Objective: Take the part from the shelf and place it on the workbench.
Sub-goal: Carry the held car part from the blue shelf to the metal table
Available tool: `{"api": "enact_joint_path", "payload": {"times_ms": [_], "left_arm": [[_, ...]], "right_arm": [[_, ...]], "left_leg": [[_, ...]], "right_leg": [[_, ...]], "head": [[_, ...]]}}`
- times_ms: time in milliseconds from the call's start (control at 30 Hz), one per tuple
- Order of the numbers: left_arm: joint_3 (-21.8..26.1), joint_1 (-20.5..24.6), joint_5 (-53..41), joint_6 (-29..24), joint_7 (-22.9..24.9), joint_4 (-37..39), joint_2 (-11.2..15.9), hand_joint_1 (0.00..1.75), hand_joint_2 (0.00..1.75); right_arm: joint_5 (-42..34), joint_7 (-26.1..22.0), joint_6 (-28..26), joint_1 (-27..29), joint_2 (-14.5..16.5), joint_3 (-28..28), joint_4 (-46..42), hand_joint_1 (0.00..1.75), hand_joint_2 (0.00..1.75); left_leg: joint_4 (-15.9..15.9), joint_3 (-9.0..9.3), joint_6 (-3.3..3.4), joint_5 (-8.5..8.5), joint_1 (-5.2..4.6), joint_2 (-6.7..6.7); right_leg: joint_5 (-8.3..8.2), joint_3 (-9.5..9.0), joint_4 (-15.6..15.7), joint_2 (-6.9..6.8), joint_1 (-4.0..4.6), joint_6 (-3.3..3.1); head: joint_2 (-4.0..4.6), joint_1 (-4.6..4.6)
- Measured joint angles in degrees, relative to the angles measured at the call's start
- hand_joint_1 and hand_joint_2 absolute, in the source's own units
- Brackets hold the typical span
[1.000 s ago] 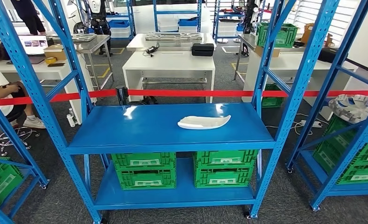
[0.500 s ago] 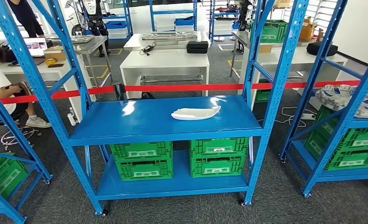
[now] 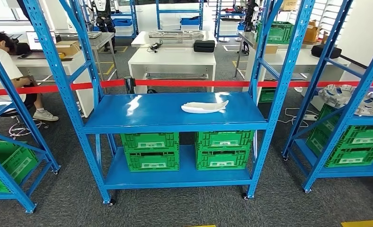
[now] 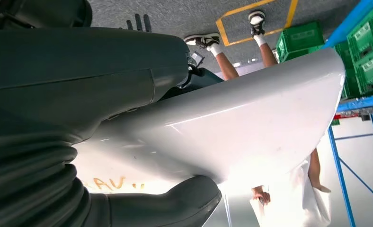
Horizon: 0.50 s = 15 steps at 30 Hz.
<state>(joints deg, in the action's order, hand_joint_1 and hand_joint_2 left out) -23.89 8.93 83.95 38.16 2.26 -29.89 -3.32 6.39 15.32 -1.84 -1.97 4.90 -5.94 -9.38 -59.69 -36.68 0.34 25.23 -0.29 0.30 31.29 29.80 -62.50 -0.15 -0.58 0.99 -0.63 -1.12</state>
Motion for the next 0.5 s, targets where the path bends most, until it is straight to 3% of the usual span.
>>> {"api": "enact_joint_path", "payload": {"times_ms": [67,133,167,200,267,300,333,400,433,500], "left_arm": [[-0.04,0.00,0.04,0.00,-0.09,0.10,0.02,1.75,1.75],[-0.19,-0.09,0.08,-0.01,-0.11,0.32,0.07,1.75,1.75],[-0.26,-0.15,0.10,-0.03,-0.10,0.43,0.09,1.75,1.75],[-0.32,-0.18,0.10,-0.07,-0.10,0.52,0.12,1.75,1.75],[-0.40,-0.08,0.11,-0.20,-0.08,0.58,0.09,1.75,1.75],[-0.48,-0.01,0.11,-0.27,-0.08,0.58,0.04,1.75,1.75],[-0.59,0.06,0.11,-0.38,-0.08,0.58,-0.03,1.75,1.75],[-0.81,0.14,0.10,-0.75,-0.09,0.57,-0.18,1.75,1.75],[-0.88,0.20,0.09,-1.00,-0.11,0.53,-0.28,1.75,1.75],[-0.91,0.44,0.08,-1.33,-0.22,0.32,-0.52,1.75,1.75]], "right_arm": [[0.01,0.00,0.04,-0.10,0.00,0.03,0.00,0.00,0.00],[0.05,0.00,0.12,-0.03,0.06,0.05,0.01,0.00,0.00],[0.08,0.00,0.14,-0.04,0.09,0.06,0.01,0.00,0.00],[0.11,0.00,0.15,-0.07,0.13,0.07,0.01,0.00,0.00],[0.13,0.00,0.15,-0.12,0.15,0.07,0.00,0.00,0.00],[0.13,0.00,0.15,-0.12,0.15,0.07,0.00,0.00,0.00],[0.12,0.00,0.15,-0.12,0.15,0.07,0.00,0.00,0.00],[0.10,0.00,0.15,-0.13,0.19,0.07,0.00,0.00,0.00],[0.08,0.00,0.13,-0.13,0.23,0.07,0.00,0.00,0.00],[0.07,0.00,0.06,-0.12,0.35,0.07,0.00,0.00,0.00]], "left_leg": [[-0.16,-0.56,-0.69,-0.92,-0.04,0.00],[0.06,-0.92,-1.42,-1.57,0.06,-0.09],[-0.42,-1.37,-1.79,-0.69,0.12,-0.17],[-1.78,-1.96,-2.17,1.25,0.17,-0.25],[-7.54,-3.33,-2.80,6.97,0.39,-0.29],[-10.95,-3.76,-3.03,8.95,0.46,-0.29],[-13.55,-3.71,-3.18,9.57,0.50,-0.28],[-13.72,-1.36,-3.20,7.39,0.52,-0.28],[-10.92,1.22,-3.07,5.87,0.52,-0.30],[-2.54,7.30,-2.45,5.71,0.40,-0.42]], "right_leg": [[1.35,-1.90,3.84,0.06,0.33,-0.73],[0.44,-1.01,4.24,-0.03,0.27,-1.61],[-0.25,-0.42,4.35,-0.10,0.16,-2.13],[-0.99,0.27,4.48,-0.18,0.03,-2.57],[-2.33,1.71,4.49,-0.26,-0.02,-3.04],[-2.98,2.49,4.46,-0.30,0.00,-3.04],[-3.64,3.31,4.42,-0.34,0.02,-2.98],[-4.89,4.96,4.29,-0.41,0.02,-2.76],[-5.48,5.71,4.19,-0.40,0.02,-2.60],[-6.54,6.76,4.00,-0.37,0.11,-2.10]], "head": [[0.00,-0.08],[0.00,-0.16],[0.00,-0.29],[0.00,-0.41],[0.00,-0.75],[0.00,-0.83],[0.00,-0.90],[0.00,-1.02],[0.00,-1.09],[0.00,-1.17]]}}
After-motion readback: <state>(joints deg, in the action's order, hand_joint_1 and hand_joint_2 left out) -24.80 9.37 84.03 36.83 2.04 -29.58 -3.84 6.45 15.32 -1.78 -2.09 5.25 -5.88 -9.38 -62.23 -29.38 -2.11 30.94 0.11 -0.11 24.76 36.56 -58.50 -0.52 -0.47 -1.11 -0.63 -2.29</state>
